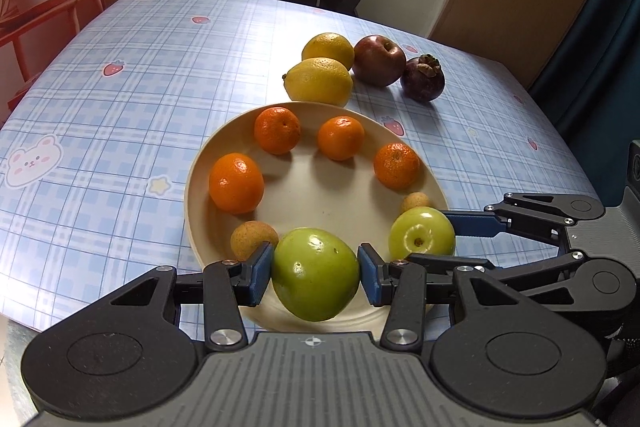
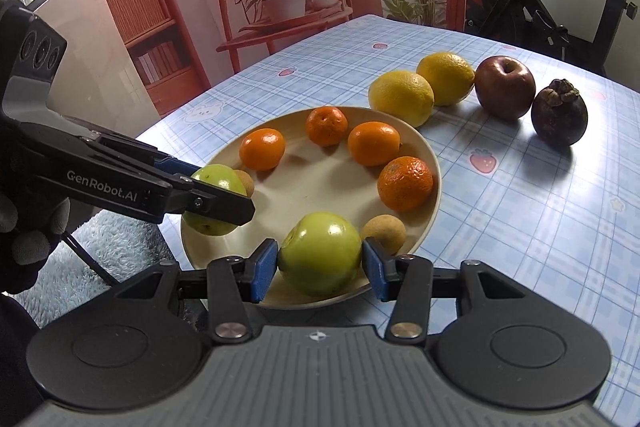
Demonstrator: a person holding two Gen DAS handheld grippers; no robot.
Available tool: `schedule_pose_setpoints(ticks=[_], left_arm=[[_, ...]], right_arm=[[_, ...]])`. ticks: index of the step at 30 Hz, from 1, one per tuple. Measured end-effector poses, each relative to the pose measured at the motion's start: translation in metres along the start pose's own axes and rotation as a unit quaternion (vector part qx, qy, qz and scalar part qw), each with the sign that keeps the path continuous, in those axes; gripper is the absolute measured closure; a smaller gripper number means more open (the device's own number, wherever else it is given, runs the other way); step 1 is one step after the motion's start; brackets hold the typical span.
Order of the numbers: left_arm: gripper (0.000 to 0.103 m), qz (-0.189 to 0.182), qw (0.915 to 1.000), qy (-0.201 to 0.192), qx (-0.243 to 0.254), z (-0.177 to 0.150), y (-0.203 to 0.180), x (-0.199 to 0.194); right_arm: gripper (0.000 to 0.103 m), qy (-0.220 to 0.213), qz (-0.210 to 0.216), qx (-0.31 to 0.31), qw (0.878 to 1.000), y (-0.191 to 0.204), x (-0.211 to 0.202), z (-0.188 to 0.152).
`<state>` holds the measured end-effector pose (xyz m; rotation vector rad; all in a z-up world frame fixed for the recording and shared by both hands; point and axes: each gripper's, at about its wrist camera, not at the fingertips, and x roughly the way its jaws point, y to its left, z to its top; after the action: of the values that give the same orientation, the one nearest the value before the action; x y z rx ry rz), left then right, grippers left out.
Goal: Organize fruits
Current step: 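Lower the green apple onto the plate with the left gripper while the right gripper lowers its apple, then open both grippers and lift them away from the plate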
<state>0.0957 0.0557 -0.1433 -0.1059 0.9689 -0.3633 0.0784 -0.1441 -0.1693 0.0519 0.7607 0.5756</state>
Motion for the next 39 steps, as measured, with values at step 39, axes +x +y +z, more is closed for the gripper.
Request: schedule_pose_setpoints(ticks=[39], left_arm=[[0.054,0.006,0.9994,-0.029,-0.017,-0.003,0.005,-0.022]], right_arm=[[0.051,-0.027,-0.009,0.009,1.0,-0.01,-0.012,0.002]])
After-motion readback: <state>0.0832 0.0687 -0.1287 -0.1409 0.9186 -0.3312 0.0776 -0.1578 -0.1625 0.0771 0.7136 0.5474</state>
